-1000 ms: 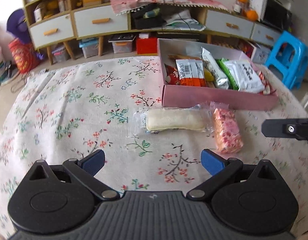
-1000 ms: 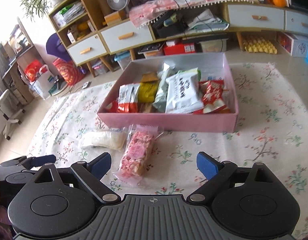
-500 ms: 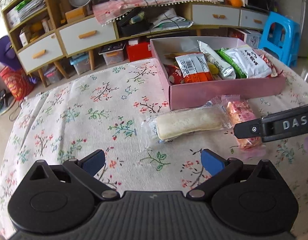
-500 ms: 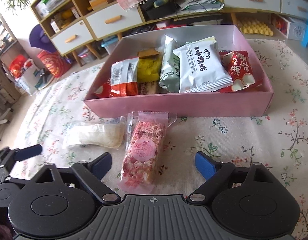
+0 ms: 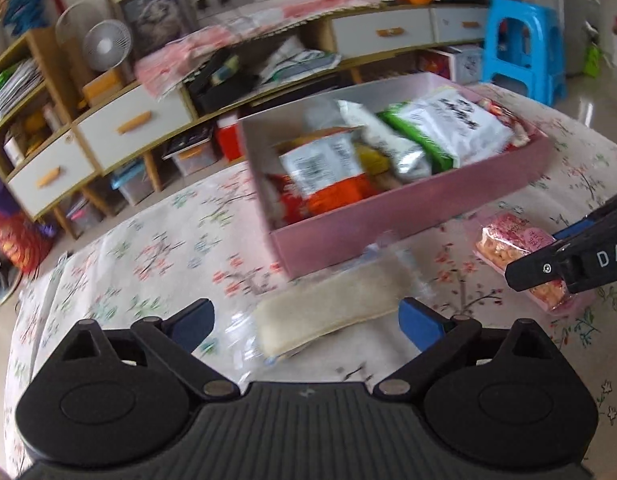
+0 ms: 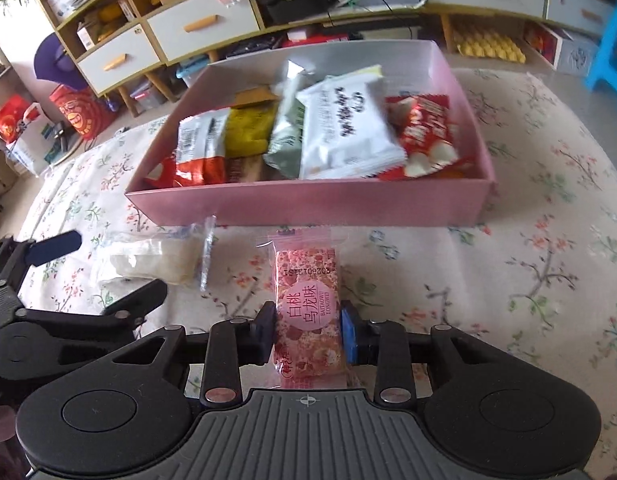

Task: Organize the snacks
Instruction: 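Grasp the bread bag with left tool while right tool grasps the pink candy bar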

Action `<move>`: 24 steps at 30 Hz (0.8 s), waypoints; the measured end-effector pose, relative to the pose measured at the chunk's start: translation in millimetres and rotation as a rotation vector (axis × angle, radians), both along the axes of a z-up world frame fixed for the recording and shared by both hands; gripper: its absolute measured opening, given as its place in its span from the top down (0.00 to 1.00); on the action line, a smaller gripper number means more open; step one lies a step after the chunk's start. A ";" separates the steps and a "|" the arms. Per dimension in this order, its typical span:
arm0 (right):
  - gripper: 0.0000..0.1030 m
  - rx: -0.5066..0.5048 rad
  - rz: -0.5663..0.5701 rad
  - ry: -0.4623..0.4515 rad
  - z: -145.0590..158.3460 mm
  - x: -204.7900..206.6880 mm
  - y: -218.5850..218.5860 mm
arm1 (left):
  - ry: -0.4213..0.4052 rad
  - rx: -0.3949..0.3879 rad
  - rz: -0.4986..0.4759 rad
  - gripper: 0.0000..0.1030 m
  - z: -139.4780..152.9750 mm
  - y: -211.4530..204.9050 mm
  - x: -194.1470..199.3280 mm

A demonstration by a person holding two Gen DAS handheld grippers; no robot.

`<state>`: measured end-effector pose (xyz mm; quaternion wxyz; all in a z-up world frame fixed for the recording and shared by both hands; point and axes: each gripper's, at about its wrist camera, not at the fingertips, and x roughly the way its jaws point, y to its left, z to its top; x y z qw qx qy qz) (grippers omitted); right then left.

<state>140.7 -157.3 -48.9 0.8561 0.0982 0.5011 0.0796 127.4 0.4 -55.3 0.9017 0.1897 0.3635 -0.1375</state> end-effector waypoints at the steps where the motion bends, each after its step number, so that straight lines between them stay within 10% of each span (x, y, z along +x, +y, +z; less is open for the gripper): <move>1: 0.69 0.000 0.002 0.005 0.4 -1.2 -2.1 | -0.001 0.001 -0.014 0.07 -1.0 -3.3 0.2; 11: 0.69 -0.001 0.023 0.025 3.6 -9.7 -19.8 | 0.073 -0.037 -0.041 0.08 -8.8 -5.8 8.6; 17: 0.69 0.005 0.011 0.022 5.6 -9.8 -36.6 | 0.233 -0.146 -0.052 0.27 -0.6 2.8 3.8; 24: 0.69 0.006 -0.004 0.025 6.2 -12.7 -50.4 | 0.238 -0.113 -0.032 0.45 1.8 -5.6 -14.6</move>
